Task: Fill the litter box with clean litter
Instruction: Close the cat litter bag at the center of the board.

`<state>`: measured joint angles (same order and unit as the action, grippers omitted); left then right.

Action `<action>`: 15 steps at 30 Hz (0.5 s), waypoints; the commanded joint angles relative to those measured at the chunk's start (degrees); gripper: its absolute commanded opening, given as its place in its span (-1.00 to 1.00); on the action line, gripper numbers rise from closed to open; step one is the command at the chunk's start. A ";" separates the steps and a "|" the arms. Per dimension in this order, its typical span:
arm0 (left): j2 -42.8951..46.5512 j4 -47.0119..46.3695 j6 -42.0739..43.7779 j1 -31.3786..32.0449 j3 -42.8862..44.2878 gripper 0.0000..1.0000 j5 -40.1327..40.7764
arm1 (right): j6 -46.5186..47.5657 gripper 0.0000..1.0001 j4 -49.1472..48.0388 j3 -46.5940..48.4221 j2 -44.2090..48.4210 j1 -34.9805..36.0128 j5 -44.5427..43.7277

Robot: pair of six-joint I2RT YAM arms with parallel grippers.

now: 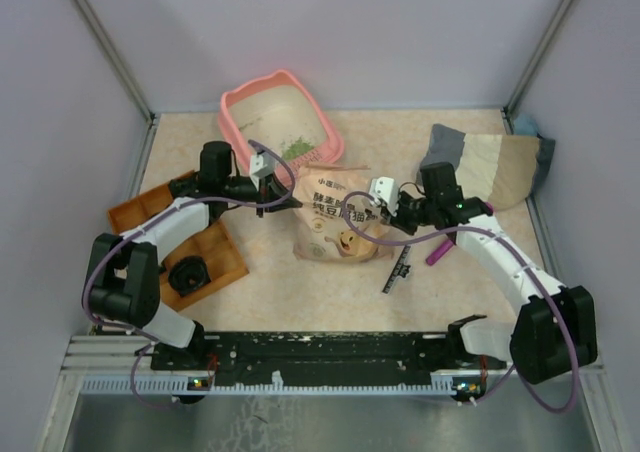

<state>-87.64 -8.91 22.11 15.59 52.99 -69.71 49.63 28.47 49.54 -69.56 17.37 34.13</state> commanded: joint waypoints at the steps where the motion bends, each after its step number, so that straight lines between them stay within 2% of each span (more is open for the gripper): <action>1: 3.03 -1.52 -0.85 -2.24 0.50 -1.00 0.48 | 2.63 -1.00 10.40 3.70 3.58 -1.37 -7.90; 3: 3.65 -0.31 -0.22 -2.24 0.80 -1.00 -0.29 | 3.74 -1.00 9.49 3.18 4.68 -1.30 -5.89; 4: 4.23 0.80 1.00 -2.24 0.98 -0.89 -1.17 | 3.81 -1.00 8.91 2.81 5.03 -0.95 -5.68; 7: 7.58 -1.86 2.82 -2.02 -0.67 -0.28 -3.49 | 4.03 -1.00 8.52 2.66 5.16 -0.58 -4.40; 9: 10.04 -6.74 2.64 -1.58 -2.78 -0.03 -2.77 | 3.99 -1.00 7.79 2.60 4.90 -0.61 -4.13; 12: 11.86 -6.39 8.02 -1.25 -3.01 0.06 -5.19 | 4.34 -1.00 7.74 2.51 4.41 -0.49 -3.01; 15: 10.28 3.11 19.35 0.57 1.48 0.11 -5.56 | 5.36 -1.00 6.77 1.38 5.25 -0.32 -1.70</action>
<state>-76.05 -12.60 27.90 14.48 50.78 -72.36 53.15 34.35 50.68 -66.37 17.37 31.38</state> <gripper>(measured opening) 0.540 0.007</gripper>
